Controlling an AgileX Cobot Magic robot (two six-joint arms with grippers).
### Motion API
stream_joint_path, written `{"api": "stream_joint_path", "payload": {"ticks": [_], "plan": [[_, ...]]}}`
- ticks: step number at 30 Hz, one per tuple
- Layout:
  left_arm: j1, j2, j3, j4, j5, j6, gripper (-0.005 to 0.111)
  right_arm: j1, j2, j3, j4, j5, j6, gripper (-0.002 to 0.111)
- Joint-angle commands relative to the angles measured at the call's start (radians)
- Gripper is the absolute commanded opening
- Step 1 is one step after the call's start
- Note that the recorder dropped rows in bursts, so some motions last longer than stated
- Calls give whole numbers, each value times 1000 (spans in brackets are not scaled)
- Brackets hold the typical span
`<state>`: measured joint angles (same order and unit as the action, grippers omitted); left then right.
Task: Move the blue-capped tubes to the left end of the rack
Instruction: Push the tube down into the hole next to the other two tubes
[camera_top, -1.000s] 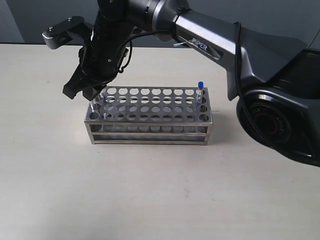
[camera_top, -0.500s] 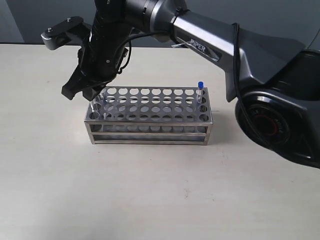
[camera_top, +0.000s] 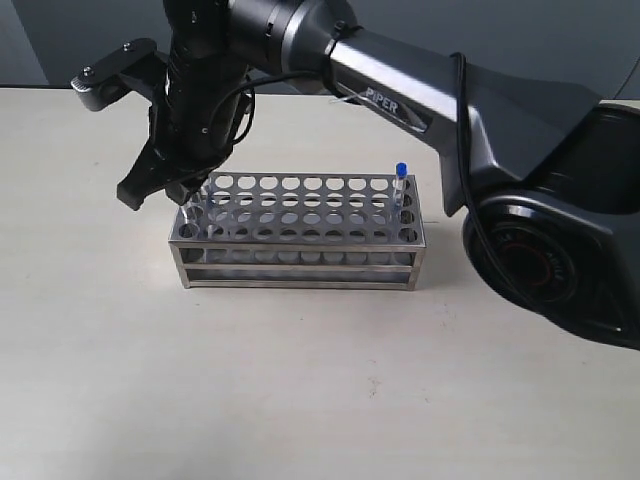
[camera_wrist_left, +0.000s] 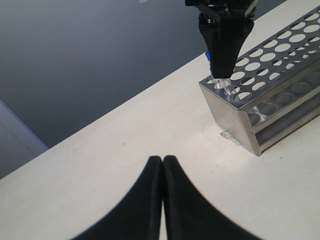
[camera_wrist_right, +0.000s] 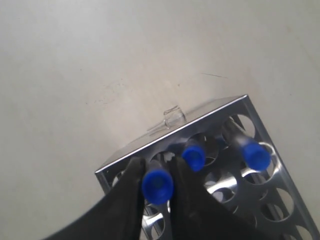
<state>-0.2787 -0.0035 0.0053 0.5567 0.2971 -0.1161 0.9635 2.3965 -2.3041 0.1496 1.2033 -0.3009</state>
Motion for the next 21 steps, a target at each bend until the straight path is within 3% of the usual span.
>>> {"api": "stream_joint_path", "payload": {"ticks": [1,13,19,21], "plan": [[-4,3,-5,2,-6,-5,1,3,41,15,22,18,11,-1],[-4,3,-5,2,-6,-5,1,3,62,15,65,18,11,1],[-4,3,-5,-4,-4,-5,1,3,60,15,65,18,11,30],[-4,3,-5,-4,-4,-5,1,3,56,15,65,18,11,34]]}}
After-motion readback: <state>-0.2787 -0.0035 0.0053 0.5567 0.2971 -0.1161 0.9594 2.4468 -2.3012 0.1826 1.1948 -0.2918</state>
